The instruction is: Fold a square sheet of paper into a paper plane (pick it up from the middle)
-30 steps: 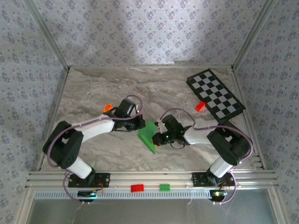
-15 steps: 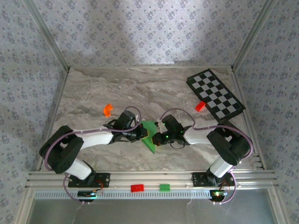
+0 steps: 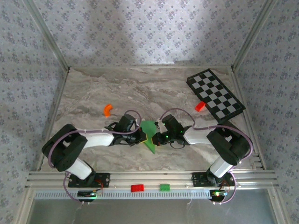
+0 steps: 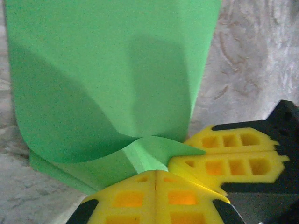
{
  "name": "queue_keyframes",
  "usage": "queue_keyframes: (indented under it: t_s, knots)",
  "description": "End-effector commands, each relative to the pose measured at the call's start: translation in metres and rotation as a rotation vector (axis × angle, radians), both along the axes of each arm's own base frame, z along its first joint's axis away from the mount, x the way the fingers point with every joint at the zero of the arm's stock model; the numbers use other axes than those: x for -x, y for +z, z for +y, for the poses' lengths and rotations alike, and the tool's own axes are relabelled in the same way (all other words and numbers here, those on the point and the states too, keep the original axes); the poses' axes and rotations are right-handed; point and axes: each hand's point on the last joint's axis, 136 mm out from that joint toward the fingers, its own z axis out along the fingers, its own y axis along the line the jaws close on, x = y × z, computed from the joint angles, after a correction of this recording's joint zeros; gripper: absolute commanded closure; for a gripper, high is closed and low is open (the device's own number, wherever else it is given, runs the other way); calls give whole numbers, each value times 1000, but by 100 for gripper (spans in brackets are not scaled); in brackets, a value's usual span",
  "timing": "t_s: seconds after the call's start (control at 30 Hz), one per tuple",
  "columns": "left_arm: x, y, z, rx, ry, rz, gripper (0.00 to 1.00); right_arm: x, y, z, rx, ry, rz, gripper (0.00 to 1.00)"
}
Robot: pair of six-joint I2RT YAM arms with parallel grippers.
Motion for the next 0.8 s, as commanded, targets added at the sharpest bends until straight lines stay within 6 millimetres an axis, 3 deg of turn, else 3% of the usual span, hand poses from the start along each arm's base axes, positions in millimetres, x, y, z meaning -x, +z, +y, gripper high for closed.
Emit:
queue_keyframes:
  t_s: [0.0, 0.2, 0.3, 0.57, 0.77]
  knots:
    - [4, -15, 8, -45, -2, 5, 99, 7, -24, -17, 101, -22, 42, 99]
    - [12, -27, 20, -94, 9, 26, 99, 8, -23, -17, 103, -23, 41, 99]
    - [8, -19, 17, -86, 2, 3, 97, 8, -24, -17, 104, -23, 41, 99]
    - [-5, 25, -2, 2, -33, -89, 93, 8, -23, -18, 108, -28, 38, 99]
    - [-4, 18, -9, 15, -57, -67, 93, 9, -24, -18, 109, -27, 40, 99]
